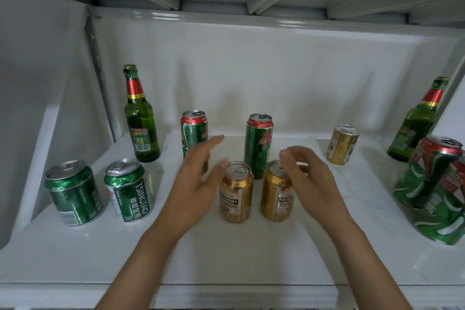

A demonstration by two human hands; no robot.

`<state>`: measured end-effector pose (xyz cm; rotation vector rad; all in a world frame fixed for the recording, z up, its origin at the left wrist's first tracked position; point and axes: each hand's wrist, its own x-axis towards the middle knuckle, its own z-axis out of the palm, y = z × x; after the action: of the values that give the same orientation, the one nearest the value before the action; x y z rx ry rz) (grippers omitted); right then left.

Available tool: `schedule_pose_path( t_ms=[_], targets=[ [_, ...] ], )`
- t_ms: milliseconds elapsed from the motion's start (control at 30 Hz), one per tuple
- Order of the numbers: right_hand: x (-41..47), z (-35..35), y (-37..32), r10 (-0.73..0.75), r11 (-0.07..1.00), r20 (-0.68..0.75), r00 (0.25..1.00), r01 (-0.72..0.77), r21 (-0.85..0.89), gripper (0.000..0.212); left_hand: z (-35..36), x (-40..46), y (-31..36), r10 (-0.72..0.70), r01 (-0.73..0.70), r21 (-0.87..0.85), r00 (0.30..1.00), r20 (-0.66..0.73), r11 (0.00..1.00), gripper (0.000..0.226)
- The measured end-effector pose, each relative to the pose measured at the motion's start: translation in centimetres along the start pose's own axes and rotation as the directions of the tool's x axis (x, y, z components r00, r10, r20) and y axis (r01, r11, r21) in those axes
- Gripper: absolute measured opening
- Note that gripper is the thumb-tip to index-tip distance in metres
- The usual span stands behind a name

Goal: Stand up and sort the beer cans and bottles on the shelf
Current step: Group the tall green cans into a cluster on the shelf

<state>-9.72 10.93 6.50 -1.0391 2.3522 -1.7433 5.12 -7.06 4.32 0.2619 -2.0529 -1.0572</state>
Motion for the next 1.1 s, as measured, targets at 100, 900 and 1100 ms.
schedule_pose_path(
  t_ms=[100,900,1100],
  targets=[
    [4.2,0.3,-2.5,-0.087,0.996,0.053,0.995,0.086,0.016,0.051,-1.8,3.7,-0.7,0.076,-0.045,0.116,0.956,-0.285,0.992,0.047],
    [5.8,-3.9,-2.3,-0.162,0.984,-0.342,0.925,0.128,-0.12,0.081,-1.8,8.8,0.6,0.187,-0.176,0.065,0.953,-0.239,0.982,0.075],
    [0.1,-7.8,-3.5,-0.218,0.965,-0.475,0.853,0.117,-0.233,0.079,1.7,9.1,4.9,0.369,-0.381,-0.06,0.918,-0.144,0.923,0.073]
  ],
)
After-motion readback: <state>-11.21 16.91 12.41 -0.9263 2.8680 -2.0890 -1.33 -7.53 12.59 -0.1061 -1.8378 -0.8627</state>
